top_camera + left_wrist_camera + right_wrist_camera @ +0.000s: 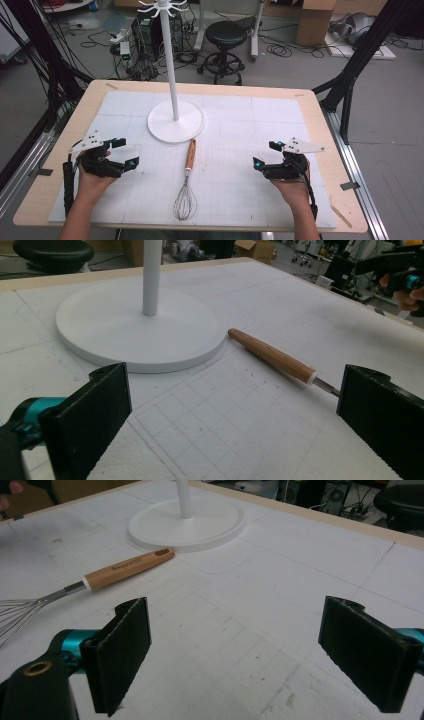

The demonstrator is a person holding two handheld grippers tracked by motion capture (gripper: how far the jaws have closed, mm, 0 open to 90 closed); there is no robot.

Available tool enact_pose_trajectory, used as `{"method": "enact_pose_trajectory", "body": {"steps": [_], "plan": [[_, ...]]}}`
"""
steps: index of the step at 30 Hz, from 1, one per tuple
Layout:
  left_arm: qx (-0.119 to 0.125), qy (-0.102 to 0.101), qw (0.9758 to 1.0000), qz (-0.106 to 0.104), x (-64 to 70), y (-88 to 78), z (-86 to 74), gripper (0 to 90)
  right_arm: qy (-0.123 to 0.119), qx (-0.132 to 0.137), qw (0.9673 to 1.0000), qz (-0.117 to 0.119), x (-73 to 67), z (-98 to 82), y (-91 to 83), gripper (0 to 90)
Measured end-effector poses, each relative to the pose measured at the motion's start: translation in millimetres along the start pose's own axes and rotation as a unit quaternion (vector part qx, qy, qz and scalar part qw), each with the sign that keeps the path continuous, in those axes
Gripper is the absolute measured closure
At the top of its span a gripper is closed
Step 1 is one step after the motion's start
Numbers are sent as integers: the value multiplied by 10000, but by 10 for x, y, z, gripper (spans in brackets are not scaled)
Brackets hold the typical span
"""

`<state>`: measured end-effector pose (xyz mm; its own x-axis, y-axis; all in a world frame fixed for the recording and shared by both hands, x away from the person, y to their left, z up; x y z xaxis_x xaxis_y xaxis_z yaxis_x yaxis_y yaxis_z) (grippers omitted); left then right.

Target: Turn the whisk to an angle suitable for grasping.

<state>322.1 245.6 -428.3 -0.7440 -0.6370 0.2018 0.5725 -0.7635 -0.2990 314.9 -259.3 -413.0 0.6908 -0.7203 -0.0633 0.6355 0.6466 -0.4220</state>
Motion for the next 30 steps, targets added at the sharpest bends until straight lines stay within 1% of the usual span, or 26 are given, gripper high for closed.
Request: {"method": "enact_pose_trajectory", "body": {"steps": [2,3,4,7,8,11,13,16,17,18,19,20,22,26,29,30], "plan": [[-35,5,10000,-1,0,8,-6,16,3,-26,10000,13,5,-5,6,122],[-134,32,9999,8,18,19,-18,16,-2,-63,10000,5,9,-14,17,122],[-157,52,9999,-12,32,24,-19,16,23,-90,10000,23,8,-16,21,122],[-123,52,9999,-45,54,26,-10,16,28,-108,9999,-17,6,-17,32,122],[-83,17,9999,-112,82,25,1,16,-15,-125,9999,-27,0,-16,31,123],[-87,34,9998,-160,106,36,10,16,-47,-112,9999,-33,-16,-7,20,123],[-81,33,9997,-209,133,79,27,16,-33,-49,10000,-59,-16,14,-5,123],[-79,-6,9997,-250,147,112,46,16,-38,-45,10000,-71,-7,19,-11,123],[-76,-19,9996,-283,172,134,63,16,-20,-48,10000,-74,-3,17,-15,123],[-116,55,9994,-328,223,173,77,16,-4,-58,10000,-77,-1,15,-18,123],[-165,82,9992,-350,249,197,77,16,-34,-46,9999,-83,9,15,-20,123],[-165,82,9992,-350,249,197,77,16,-34,-46,9999,-83,9,15,-20,123],[-275,128,9989,-362,287,245,75,16,-4,-27,10000,-82,19,16,-29,123],[-403,100,9983,-399,355,378,81,16,-5,-39,9999,-100,26,12,-28,123],[-439,93,9981,-417,381,475,106,16,-21,-87,9999,-119,32,12,-34,123],[-529,131,9978,-388,402,543,130,16,-5,-75,9999,-115,34,16,-49,123]]}}
Point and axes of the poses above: each handheld gripper's, and its own axes: y roughly forward along the jaws, z roughly out of its top, x roughly to its right, the point moved 3 cm from there along y, roughly forward along the jaws
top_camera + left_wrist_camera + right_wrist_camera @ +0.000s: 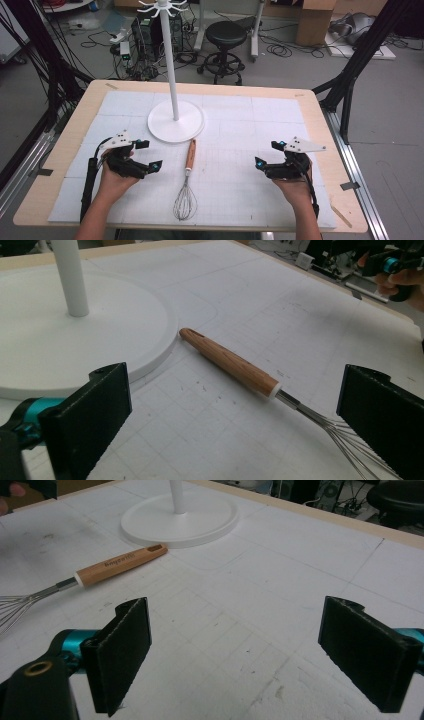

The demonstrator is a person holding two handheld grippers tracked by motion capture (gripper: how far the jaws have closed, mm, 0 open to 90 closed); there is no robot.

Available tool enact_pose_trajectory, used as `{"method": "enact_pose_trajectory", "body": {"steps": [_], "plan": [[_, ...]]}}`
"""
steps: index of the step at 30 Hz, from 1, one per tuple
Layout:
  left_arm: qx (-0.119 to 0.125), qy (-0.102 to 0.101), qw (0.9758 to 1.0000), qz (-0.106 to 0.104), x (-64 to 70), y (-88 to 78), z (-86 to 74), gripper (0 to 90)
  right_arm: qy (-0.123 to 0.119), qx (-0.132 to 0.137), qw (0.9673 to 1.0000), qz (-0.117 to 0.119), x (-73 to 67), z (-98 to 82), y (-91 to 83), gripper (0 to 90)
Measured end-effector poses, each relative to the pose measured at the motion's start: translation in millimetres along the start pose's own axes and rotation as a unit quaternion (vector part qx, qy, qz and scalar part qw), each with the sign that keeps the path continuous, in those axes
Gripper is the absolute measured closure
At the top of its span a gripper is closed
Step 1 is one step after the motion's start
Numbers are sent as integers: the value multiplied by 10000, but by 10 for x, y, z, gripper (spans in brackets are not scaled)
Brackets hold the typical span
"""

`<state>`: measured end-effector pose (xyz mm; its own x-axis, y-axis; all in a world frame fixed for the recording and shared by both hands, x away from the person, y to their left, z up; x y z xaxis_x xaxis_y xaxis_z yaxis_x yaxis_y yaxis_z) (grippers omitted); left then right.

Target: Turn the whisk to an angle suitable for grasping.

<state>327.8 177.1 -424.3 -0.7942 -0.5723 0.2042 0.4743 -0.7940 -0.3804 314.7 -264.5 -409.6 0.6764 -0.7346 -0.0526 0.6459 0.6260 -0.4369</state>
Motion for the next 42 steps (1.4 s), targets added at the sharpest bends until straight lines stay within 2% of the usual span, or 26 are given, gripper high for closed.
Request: {"method": "enact_pose_trajectory", "body": {"steps": [1,3,6,10,11,17,18,19,20,22,23,24,25,26,28,32,33,35,38,39,41,42], "plan": [[0,0,10000,0,0,0,0,16,-32,13,10000,-24,11,3,-2,123],[-122,108,9999,-50,52,102,67,16,-29,18,10000,-37,19,9,-7,123],[-111,109,9998,-98,73,167,110,16,-36,6,10000,-40,24,10,-11,123],[-262,103,9996,-87,99,312,191,17,11,14,10000,-49,36,5,-28,124],[-297,110,9994,-145,125,381,222,17,-3,27,10000,-62,39,5,-34,124],[-434,137,9989,-146,203,547,309,17,-13,46,10000,-39,38,13,-25,124],[-580,146,9982,-27,211,615,330,17,-10,43,10000,-25,35,13,-22,124],[-630,93,9980,58,217,649,331,17,-1,32,10000,-18,33,12,-22,124],[-630,93,9980,58,217,649,331,17,-1,32,10000,-18,33,12,-22,124],[-803,32,9967,91,239,723,299,17,-5,43,10000,-47,40,12,-28,124],[-803,32,9967,91,239,723,299,17,9,50,10000,-46,41,11,-35,124],[-901,22,9959,121,245,749,279,17,-8,69,10000,-62,47,10,-38,124],[-1089,58,9938,201,252,800,240,17,-16,69,10000,-61,50,7,-38,124],[-1089,58,9938,201,252,800,240,17,-16,69,10000,-61,50,7,-38,124],[-1284,-10,9914,233,256,855,198,17,9,40,10000,-52,51,2,-32,124],[-1397,-169,9895,320,243,908,168,17,40,19,10000,-40,50,-1,-18,124],[-1487,-219,9879,381,223,938,153,17,20,21,10000,-58,53,-2,-13,124],[-1461,-256,9881,417,219,962,152,22,29,-10,10000,-39,45,-8,-14,124],[-1482,-255,9880,353,219,970,157,129,13,-12,10000,-51,42,-11,-16,124],[-1489,-281,9880,309,226,978,153,129,13,-12,10000,-51,42,-11,-16,124],[-1613,-141,9859,434,240,1002,124,147,-5,-12,10000,-69,48,-11,-6,124],[-1613,-141,9859,434,240,1002,124,155,-1,3,10000,-63,51,-11,-2,124]]}}
Point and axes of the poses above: each handheld gripper's, and its own axes: y roughly forward along the jaws, z roughly out of its top, x roughly to its right, the point moved 3 cm from there along y, roughly forward along the jaws
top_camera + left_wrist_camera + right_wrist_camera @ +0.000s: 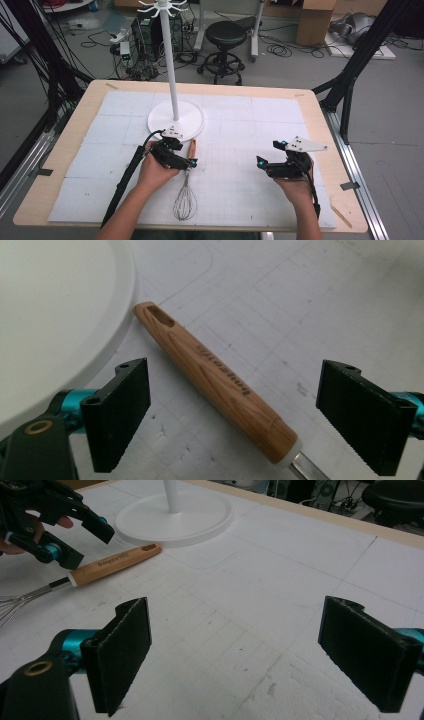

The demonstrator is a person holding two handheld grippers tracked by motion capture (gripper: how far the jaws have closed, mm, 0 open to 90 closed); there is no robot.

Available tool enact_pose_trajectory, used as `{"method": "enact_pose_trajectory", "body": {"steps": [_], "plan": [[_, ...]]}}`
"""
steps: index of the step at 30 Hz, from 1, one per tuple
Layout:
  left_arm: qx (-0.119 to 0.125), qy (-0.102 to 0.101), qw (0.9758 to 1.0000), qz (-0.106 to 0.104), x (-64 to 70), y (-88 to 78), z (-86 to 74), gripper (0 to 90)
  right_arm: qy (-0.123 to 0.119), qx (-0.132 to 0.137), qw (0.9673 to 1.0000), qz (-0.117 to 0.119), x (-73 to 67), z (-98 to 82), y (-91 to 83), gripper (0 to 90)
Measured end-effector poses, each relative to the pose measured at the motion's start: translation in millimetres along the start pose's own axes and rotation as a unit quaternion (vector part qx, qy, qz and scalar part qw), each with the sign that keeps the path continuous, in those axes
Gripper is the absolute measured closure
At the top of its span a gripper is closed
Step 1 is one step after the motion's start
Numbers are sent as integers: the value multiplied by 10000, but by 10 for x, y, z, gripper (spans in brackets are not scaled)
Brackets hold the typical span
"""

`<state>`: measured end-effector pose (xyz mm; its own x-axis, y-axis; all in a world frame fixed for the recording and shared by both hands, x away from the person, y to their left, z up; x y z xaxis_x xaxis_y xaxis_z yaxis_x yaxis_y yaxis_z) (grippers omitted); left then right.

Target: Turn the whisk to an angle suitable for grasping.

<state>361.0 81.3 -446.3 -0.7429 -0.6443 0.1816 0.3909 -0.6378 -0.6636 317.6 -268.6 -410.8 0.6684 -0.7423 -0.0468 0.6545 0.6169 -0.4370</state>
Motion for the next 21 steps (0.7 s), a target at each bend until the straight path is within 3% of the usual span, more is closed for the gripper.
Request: {"method": "enact_pose_trajectory", "body": {"steps": [3,5,9,11,17,21], "plan": [[-72,64,9999,28,17,35,-10,185,19,-11,10000,-1,3,-2,5,124],[-115,93,9999,41,36,68,-22,258,9,-58,10000,-15,2,-9,10,124],[-376,289,9983,333,90,163,-91,314,-17,-51,10000,-33,-12,-4,0,124],[-373,304,9980,398,105,164,-91,312,-16,-55,10000,-30,-10,-5,0,124],[-489,146,9970,582,146,152,-80,383,-1,-4,10000,-46,3,4,-13,124],[-639,116,9944,837,208,160,-62,412,-22,-33,10000,-67,1,1,-18,124]]}}
Point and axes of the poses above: each handheld gripper's, and its own axes: y roughly forward along the jaws, z roughly out of its top, x roughly to its right, the point moved 3 cm from there along y, roughly forward along the jaws
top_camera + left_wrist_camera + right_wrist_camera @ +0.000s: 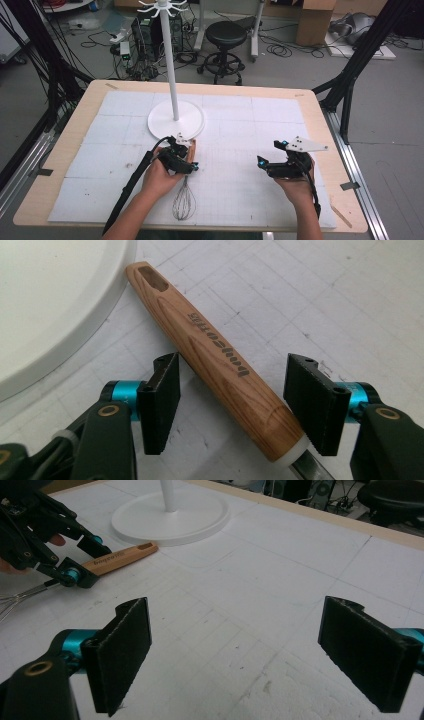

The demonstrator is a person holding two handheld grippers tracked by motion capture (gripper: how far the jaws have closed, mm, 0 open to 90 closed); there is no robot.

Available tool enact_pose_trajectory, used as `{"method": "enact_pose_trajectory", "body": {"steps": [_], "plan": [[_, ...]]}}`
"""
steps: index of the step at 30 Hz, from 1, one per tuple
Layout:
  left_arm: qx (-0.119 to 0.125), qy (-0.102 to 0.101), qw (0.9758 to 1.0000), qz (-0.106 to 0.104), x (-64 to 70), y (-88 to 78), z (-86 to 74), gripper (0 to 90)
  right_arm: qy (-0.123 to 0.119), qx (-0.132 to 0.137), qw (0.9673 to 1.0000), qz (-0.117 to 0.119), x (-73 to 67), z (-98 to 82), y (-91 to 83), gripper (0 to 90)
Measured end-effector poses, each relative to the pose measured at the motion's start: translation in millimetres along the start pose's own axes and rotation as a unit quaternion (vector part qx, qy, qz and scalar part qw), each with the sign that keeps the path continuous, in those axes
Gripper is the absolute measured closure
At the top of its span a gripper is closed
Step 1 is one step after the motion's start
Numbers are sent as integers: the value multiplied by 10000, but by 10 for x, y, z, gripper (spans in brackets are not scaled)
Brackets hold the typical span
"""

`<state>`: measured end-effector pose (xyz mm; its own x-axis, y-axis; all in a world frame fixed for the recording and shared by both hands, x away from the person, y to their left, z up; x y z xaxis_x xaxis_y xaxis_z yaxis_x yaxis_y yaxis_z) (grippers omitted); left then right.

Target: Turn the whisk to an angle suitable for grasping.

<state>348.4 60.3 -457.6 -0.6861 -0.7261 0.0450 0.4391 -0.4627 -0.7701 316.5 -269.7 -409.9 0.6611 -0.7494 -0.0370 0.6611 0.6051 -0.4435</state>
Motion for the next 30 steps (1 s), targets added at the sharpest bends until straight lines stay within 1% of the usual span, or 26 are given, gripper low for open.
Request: {"method": "enact_pose_trajectory", "body": {"steps": [1,2,3,5,6,9,12,15,18,19,21,22,23,26,29,30], "plan": [[-106,-31,9999,84,21,-2,15,427,-8,-21,10000,-9,-13,0,1,124],[-140,-27,9998,104,23,-3,22,432,-35,-20,10000,-21,-13,0,5,124],[-140,-27,9998,104,23,-3,22,437,-27,-47,10000,-24,-19,-1,5,124],[-253,-59,9996,117,18,-13,31,455,-53,-38,10000,-15,-17,2,9,124],[-273,-59,9995,114,13,-13,36,462,-59,-23,10000,-34,-12,5,10,124],[-375,-81,9992,129,-2,-15,55,492,-12,-42,10000,-36,-8,1,16,124],[-423,-93,9990,147,-17,-16,68,535,-35,-82,10000,-38,-7,-10,23,124],[-435,-81,9989,166,-15,-12,72,543,-32,-85,10000,-36,-13,-11,22,124],[-523,-88,9984,195,-7,-12,87,553,-34,-76,10000,-39,-9,-8,26,124],[-620,-64,9978,229,-1,-17,102,571,-51,-81,9999,-38,-6,-8,25,124],[-660,-37,9975,234,0,-20,108,633,-49,-67,10000,-42,-1,-8,23,124],[-698,40,9974,191,1,-20,115,661,-42,-55,10000,-31,2,-8,21,124],[-719,61,9972,189,-1,-21,117,669,-16,-66,10000,-42,0,-9,15,124],[-742,72,9971,181,-3,-19,122,670,-48,-71,9999,-69,5,-12,5,124],[-757,136,9969,161,0,-22,124,689,-63,-73,9999,-75,6,-12,6,125],[-732,348,9966,115,0,-24,124,692,-57,-78,9999,-68,3,-11,7,125]]}}
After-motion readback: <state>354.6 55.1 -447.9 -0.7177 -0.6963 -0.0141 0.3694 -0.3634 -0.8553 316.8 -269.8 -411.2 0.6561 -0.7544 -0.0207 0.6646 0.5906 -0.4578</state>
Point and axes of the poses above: each handheld gripper's, and its own axes: y roughly forward along the jaws, z roughly out of its top, x roughly to its right, the point moved 3 cm from there along y, roughly forward along the jaws
